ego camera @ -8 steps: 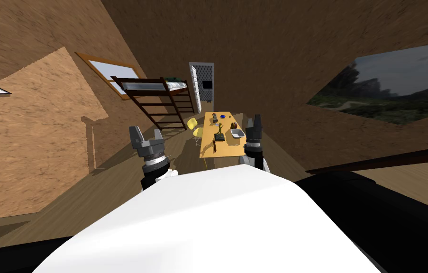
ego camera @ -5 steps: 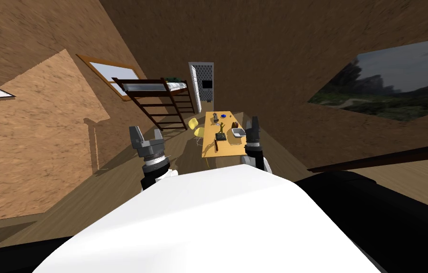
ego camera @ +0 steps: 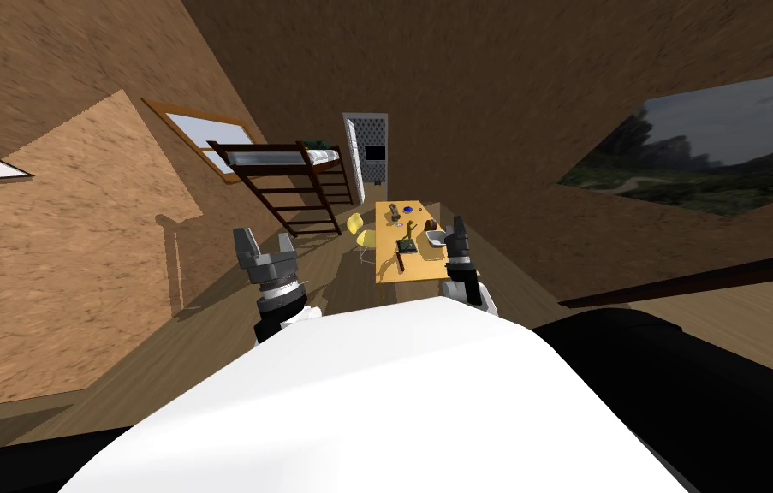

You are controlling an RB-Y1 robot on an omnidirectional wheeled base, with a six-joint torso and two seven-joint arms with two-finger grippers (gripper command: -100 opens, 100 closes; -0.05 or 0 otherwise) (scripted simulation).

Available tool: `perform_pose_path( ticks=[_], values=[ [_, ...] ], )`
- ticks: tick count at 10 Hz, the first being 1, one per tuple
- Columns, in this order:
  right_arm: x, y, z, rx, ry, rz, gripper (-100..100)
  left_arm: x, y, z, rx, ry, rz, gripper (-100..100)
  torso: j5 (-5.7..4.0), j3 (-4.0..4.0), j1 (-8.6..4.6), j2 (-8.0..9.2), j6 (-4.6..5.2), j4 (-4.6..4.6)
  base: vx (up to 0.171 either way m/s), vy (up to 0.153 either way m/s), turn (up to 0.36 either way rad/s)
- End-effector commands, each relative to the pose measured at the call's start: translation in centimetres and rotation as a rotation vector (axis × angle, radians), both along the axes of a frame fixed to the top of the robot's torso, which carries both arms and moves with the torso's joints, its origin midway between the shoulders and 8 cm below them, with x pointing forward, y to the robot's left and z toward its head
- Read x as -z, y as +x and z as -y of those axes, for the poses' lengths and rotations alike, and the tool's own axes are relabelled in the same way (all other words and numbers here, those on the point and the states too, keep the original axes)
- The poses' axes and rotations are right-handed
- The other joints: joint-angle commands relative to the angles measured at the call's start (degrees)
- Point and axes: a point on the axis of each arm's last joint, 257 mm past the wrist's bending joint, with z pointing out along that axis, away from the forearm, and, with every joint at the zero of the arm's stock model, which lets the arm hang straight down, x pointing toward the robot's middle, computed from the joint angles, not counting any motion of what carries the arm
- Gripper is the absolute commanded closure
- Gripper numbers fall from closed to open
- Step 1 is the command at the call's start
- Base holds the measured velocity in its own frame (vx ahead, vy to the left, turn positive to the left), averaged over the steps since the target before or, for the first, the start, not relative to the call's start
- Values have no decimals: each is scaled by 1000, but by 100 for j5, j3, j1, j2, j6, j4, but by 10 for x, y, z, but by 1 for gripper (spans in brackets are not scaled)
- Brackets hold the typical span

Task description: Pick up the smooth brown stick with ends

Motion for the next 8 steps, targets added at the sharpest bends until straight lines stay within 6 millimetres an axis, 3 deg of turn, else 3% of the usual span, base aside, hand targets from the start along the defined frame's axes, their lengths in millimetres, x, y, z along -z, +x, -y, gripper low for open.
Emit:
perform_pose_path(
  ticks=[1, 4, 5, 7, 8],
  values=[
    [24, 8, 22, 28, 22, -74, -100, 0, 0, 0, 0, 0, 0, 0, 0, 0, 0, 0, 0, 0, 45, 228, -35],
    [54, 18, 57, 73, 64, -170, -100, 0, 0, 0, 0, 0, 0, 0, 4, -7, 15, -11, -1, -3, 32, 226, -34],
    [57, 18, 58, 75, 66, -175, -100, 0, 0, 0, 0, 0, 0, 0, 4, -4, 16, -6, 0, -2, 5, 153, -25],
    [90, 22, 97, 125, 126, -270, -100, 0, 0, 0, 0, 0, 0, 0, 0, -4, -2, -7, 0, -1, 28, 232, -27],
    [94, 23, 98, 129, 130, -283, -100, 0, 0, 0, 0, 0, 0, 0, 7, -7, 34, -12, 0, -3, 39, 207, -44]
  ],
)
